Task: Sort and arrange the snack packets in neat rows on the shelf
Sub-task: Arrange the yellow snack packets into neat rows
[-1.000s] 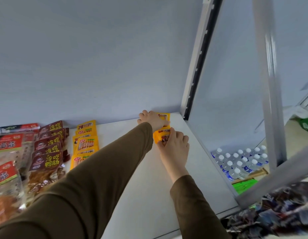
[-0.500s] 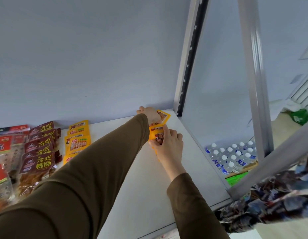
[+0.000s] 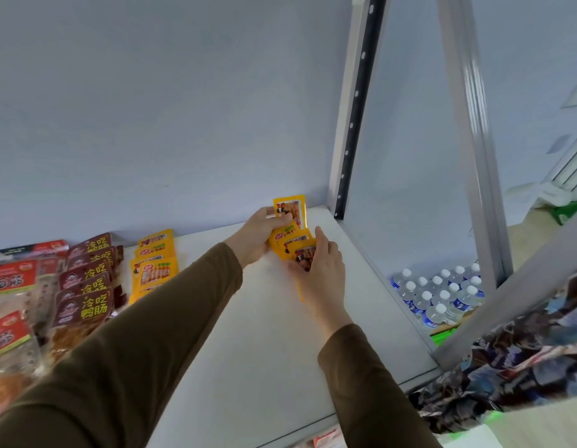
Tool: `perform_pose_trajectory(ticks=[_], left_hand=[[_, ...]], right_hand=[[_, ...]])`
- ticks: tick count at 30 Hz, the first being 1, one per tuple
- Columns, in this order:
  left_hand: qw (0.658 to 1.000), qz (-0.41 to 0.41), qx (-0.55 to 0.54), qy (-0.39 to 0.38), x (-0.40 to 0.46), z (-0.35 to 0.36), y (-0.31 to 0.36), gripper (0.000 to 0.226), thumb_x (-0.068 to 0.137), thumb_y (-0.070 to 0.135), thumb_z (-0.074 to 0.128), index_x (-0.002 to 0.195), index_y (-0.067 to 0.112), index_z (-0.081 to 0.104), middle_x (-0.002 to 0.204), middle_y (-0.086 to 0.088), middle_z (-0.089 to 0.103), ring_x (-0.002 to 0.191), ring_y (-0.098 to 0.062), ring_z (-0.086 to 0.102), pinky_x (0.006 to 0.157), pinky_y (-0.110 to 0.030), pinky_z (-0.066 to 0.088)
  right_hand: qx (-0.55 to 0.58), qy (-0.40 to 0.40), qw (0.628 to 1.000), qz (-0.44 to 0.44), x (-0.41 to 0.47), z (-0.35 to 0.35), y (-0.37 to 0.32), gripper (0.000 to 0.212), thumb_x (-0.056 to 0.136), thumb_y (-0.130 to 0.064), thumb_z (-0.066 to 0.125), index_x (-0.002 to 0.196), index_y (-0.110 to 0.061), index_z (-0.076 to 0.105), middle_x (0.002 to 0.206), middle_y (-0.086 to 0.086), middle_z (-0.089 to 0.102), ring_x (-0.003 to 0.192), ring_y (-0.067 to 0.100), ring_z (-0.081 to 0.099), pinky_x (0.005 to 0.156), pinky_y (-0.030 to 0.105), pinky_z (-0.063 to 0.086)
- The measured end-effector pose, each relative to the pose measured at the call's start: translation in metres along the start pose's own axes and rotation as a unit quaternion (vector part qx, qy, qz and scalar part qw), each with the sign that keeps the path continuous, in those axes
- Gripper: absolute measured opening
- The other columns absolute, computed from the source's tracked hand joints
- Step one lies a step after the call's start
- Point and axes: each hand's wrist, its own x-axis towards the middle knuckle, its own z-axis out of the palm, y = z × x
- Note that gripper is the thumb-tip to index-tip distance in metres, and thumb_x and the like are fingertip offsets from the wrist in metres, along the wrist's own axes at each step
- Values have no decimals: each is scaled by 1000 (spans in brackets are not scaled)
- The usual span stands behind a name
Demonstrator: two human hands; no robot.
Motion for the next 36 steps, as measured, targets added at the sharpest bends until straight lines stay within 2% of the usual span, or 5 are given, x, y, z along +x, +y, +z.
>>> perform_pose_trajectory(ticks=[11, 16, 20, 28, 36], left_hand=[[990, 30, -135, -28, -47, -37, -19, 34, 100, -2, 57, 132, 12, 53, 123, -17, 71, 93, -30, 75, 76, -43, 64], [991, 58, -77, 91, -61, -72, -2, 39, 95, -4, 64, 129, 13, 54, 126, -17, 70, 111, -37, 70, 94, -57, 57], [982, 63, -23, 174, -70, -98, 6, 56, 91, -1, 71, 138, 15, 45, 114, -11, 70, 92, -26, 72, 72, -40, 61], [979, 40, 131, 151, -80, -118, 13, 93, 90, 6, 74, 162, 16, 16, 145, -15, 53, 122, -33, 61, 100, -47, 54], [962, 95, 215, 137, -112, -114, 4, 69, 103, 12, 58, 162, 19, 24, 122, 2, 54, 77, -2, 45, 56, -10, 37]], right_hand=[[94, -44, 995, 14, -11, 19, -36, 96, 87, -55, 71, 159, -26, 14, 141, 2, 47, 131, 22, 46, 102, 37, 44], [143, -59, 988, 32, -27, 43, -84, 96, 88, -51, 72, 159, -20, 15, 140, 7, 43, 129, 26, 50, 97, 34, 46], [116, -102, 988, 19, -44, 54, -107, 99, 92, -45, 69, 161, -16, 4, 154, 12, 30, 139, 33, 34, 111, 43, 34], [67, -130, 989, -9, -81, 61, -110, 77, 96, -33, 61, 158, -24, 16, 148, 0, 45, 140, 28, 33, 114, 50, 36], [87, -102, 991, -20, -101, 35, -108, 59, 101, -29, 55, 155, -24, 33, 159, 1, 38, 148, 25, 24, 119, 52, 29]])
